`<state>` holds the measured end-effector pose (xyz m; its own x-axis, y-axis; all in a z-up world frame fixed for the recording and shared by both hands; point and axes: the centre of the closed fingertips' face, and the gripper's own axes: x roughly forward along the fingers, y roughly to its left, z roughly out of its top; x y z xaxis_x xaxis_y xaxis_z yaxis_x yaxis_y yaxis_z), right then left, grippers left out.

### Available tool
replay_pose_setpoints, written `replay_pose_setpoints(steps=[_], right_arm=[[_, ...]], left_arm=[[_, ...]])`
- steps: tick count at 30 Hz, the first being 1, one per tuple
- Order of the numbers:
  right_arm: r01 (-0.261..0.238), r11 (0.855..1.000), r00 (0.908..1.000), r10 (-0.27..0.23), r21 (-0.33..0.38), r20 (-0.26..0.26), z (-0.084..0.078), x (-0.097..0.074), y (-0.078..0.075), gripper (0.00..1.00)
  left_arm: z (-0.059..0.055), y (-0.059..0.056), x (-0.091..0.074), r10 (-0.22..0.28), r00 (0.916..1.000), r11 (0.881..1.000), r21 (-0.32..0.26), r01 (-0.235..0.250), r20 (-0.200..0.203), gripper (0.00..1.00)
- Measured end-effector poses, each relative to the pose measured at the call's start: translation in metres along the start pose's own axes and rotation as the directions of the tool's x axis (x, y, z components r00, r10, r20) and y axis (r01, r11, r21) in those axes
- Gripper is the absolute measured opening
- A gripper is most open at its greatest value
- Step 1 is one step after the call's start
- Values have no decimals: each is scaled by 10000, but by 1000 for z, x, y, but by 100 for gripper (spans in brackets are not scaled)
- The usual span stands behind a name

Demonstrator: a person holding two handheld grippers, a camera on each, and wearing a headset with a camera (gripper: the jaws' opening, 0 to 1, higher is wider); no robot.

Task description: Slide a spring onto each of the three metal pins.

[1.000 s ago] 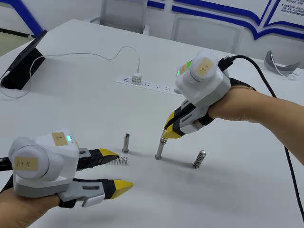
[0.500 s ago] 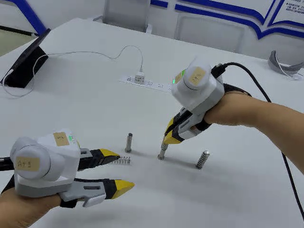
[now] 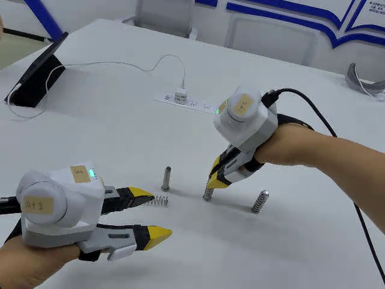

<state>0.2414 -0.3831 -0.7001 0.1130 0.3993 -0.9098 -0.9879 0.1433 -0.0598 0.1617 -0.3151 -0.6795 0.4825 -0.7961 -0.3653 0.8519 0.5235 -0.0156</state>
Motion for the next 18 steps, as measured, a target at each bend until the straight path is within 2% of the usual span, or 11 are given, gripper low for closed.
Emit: replay_pose_setpoints(steps=[8,18], right_arm=[[-19,10000,10000,19,86,-78,-4,8,-2,12],[3,10000,10000,-3,37,-29,-3,7,-3,13]], left_arm=[[-1,0,-1,41,10000,10000,-42,-41,-2,42],[-1,0,-1,71,10000,10000,-62,-71,-3,42]])
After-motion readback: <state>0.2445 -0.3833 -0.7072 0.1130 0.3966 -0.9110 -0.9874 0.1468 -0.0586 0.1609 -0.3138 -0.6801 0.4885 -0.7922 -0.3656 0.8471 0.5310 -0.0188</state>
